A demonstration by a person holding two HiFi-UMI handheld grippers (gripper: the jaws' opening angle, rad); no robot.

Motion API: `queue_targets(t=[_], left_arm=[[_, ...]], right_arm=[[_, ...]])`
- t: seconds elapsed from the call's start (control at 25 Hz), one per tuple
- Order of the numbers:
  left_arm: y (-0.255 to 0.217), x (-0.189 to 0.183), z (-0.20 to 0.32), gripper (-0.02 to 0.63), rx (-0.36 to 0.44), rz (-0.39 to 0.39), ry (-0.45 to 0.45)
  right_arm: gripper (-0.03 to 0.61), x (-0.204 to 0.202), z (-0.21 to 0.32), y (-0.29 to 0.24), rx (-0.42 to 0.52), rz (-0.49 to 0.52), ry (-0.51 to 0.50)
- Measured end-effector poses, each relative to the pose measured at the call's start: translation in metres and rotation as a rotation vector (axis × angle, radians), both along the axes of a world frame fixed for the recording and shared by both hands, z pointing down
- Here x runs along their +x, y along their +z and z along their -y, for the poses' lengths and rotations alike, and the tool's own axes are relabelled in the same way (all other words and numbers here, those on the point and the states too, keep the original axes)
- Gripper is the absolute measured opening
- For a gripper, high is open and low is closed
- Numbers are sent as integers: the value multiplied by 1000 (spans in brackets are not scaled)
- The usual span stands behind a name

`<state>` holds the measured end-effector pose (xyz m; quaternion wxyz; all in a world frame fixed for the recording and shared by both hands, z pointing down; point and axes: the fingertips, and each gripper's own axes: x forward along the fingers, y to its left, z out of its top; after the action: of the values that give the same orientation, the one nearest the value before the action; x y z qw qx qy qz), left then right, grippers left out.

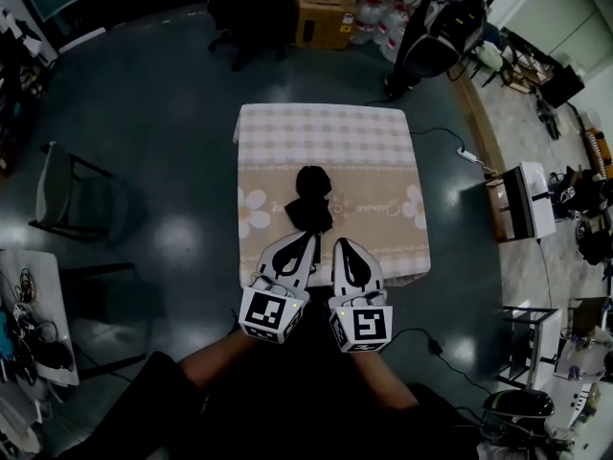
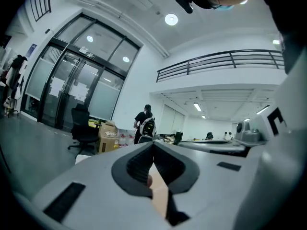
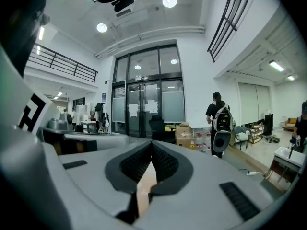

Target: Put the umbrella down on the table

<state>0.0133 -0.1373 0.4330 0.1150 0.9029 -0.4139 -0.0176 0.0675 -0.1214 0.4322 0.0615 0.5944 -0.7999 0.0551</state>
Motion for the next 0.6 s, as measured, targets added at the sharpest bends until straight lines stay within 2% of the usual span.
queue_targets(t=[0.6], left_arm=[[-6,20,-22,17,9,16,97]], right_arm=[[15,13,-23,-2,5,-8,89]])
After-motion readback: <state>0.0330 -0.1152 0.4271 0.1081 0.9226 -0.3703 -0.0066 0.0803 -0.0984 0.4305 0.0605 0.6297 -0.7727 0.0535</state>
